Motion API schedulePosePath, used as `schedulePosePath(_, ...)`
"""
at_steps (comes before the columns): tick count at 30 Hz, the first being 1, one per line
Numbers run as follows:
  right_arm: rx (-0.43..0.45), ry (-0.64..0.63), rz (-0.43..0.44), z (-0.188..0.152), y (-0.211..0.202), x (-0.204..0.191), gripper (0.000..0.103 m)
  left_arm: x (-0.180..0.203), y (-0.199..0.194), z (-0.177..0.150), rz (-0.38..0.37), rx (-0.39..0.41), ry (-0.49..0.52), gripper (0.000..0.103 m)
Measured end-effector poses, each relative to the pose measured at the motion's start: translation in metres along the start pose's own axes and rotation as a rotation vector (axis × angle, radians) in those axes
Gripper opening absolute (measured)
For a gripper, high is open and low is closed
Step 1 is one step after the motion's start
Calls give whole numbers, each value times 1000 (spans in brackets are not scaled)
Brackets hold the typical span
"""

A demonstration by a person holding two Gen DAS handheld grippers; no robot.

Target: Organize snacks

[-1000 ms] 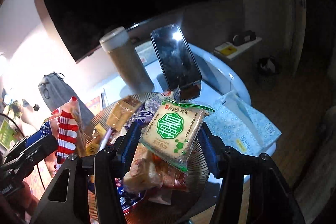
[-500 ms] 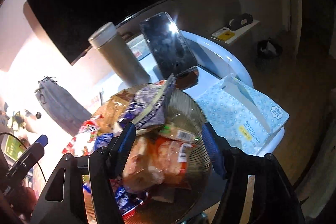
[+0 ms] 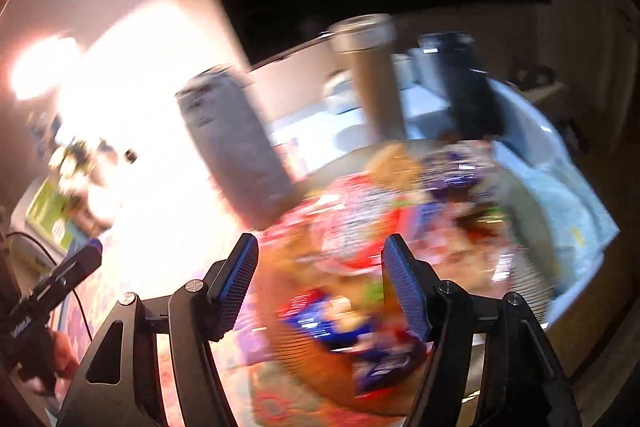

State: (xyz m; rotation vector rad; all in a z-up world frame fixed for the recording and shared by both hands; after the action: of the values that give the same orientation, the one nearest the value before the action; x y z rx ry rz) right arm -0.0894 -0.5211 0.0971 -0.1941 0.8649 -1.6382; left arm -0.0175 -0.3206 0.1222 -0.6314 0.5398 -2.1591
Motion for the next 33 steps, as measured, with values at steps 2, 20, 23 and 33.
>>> schedulePosePath(2, -20, -49, 25, -9, 8, -31, 66, -28, -15, -5, 63, 22, -29, 71)
schedulePosePath(20, -95, -473, 122, -117, 131, -250, 67, -240, -58, -115, 579, -8, -145, 81)
schedulePosePath(23, -99, -488, 109, -127, 143, -255, 70, -252, -52, -124, 568, -9, -191, 82)
schedulePosePath(33, -115, -536, 35, -142, 157, -252, 80, -262, -48, -130, 556, -15, -245, 93)
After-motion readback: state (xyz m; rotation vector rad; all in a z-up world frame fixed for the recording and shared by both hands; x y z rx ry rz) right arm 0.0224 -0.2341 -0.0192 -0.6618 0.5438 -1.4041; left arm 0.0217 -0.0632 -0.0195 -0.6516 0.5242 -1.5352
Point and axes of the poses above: each gripper's, at about its wrist camera, not at the fingertips, and y roughly the way its jaws point, x to its right, z to its top, the point moved 8 cm from there along y, roughly the way its jaws point, and after that the axes turned 3 degrees about z, right-handed, at the moved point
